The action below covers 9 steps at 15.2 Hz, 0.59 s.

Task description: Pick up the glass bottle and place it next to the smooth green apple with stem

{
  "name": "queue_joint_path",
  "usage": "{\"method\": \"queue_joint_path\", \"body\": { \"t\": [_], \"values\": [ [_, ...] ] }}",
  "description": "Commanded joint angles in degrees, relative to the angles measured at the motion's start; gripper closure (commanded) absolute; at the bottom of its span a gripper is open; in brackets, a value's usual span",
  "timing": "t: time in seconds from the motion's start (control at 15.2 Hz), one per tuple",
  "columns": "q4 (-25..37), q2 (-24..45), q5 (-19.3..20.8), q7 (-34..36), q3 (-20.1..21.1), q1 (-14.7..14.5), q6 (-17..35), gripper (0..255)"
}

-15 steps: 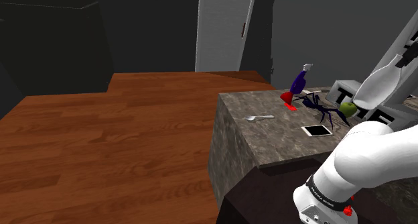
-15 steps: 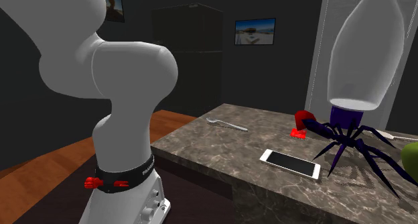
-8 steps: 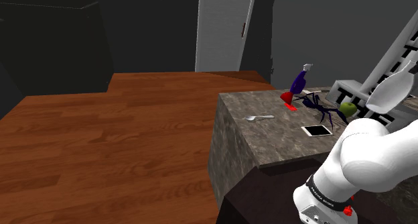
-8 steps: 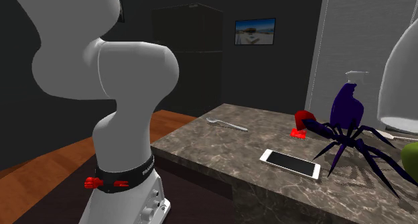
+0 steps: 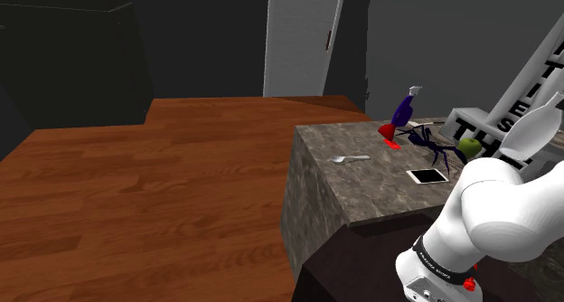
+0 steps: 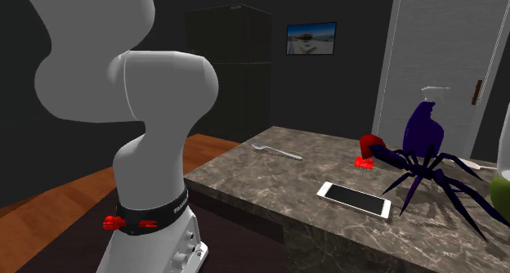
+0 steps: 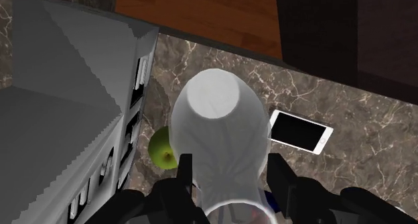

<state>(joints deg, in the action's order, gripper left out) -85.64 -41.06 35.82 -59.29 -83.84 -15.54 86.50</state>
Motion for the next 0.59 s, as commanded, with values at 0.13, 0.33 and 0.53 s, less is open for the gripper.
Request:
{"method": "queue_joint_path", "body": {
  "t": [0.13,0.33,0.53],
  "values": [
    [-3.5,-1.0,0.9,0.6,-0.2,1.2,2.9,255],
    [-6.0,-1.7,1.5,1.1,-0.4,2.0,4.8,255],
    [-8.3,-2.4,2.2,1.5,-0.8,2.7,6.7,255]
  ]
}}
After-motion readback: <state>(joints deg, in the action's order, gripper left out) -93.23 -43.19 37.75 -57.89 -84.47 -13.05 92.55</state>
